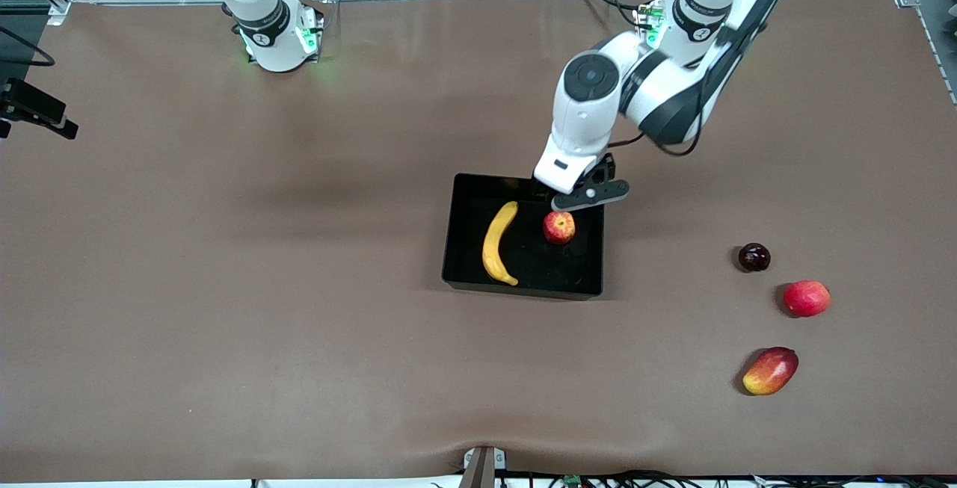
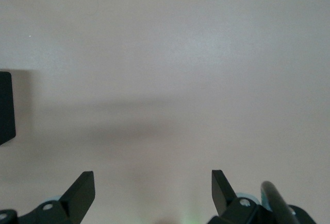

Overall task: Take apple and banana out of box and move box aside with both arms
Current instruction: 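Grasp the red-yellow apple with the left gripper and lift it out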

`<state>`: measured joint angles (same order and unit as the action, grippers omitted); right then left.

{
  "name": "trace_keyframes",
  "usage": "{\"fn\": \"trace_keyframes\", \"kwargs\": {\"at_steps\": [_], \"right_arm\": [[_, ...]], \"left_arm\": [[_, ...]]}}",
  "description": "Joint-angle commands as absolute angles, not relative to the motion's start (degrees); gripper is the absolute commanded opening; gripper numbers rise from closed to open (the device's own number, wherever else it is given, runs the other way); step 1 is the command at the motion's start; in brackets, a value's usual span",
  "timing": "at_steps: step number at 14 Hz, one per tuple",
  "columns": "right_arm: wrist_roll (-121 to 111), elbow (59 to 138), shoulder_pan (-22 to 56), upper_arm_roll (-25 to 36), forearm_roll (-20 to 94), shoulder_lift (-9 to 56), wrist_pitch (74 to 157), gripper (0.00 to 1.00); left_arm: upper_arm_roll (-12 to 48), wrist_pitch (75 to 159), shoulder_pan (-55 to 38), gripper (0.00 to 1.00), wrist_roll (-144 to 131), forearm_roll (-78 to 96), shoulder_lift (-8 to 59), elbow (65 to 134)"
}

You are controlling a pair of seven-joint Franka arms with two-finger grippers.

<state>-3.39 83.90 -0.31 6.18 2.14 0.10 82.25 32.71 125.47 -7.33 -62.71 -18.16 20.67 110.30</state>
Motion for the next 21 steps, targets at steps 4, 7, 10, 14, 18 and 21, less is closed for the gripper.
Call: {"fn": "trace_keyframes", "kwargs": {"at_steps": [4,7,10,14,18,21], "right_arm": [[-5.8,84.5,-2.5,5.4,3.3,-0.4,82.4,1.00],[-5.8,84.6,-2.5,5.4,3.3,-0.4,82.3,1.00],[-5.8,84.6,-2.1,5.3,3.3,0.1,82.2,1.00],[-6.0,84.6,-1.8,5.0,3.2,1.7,82.1,1.00],[-5.9,84.8,-1.3,5.0,3.3,3.5,82.0,1.00],[-5.9,84.6,-1.2,5.0,3.3,5.0,81.9,1.00]], "left_arm": [[32.8,131.7,-6.9,1.00,-75.3,-27.9,29.7,108.6],[32.6,133.1,-7.1,1.00,-77.8,-29.7,33.0,108.0],[32.4,133.8,-7.0,1.00,-77.8,-30.1,35.2,106.8],[32.3,135.2,-6.5,0.61,-77.9,-32.7,37.2,106.5],[32.4,133.5,-5.9,0.00,-77.1,-32.8,35.5,105.6],[33.0,124.8,-6.2,0.00,-76.2,-32.7,31.6,101.6]]}}
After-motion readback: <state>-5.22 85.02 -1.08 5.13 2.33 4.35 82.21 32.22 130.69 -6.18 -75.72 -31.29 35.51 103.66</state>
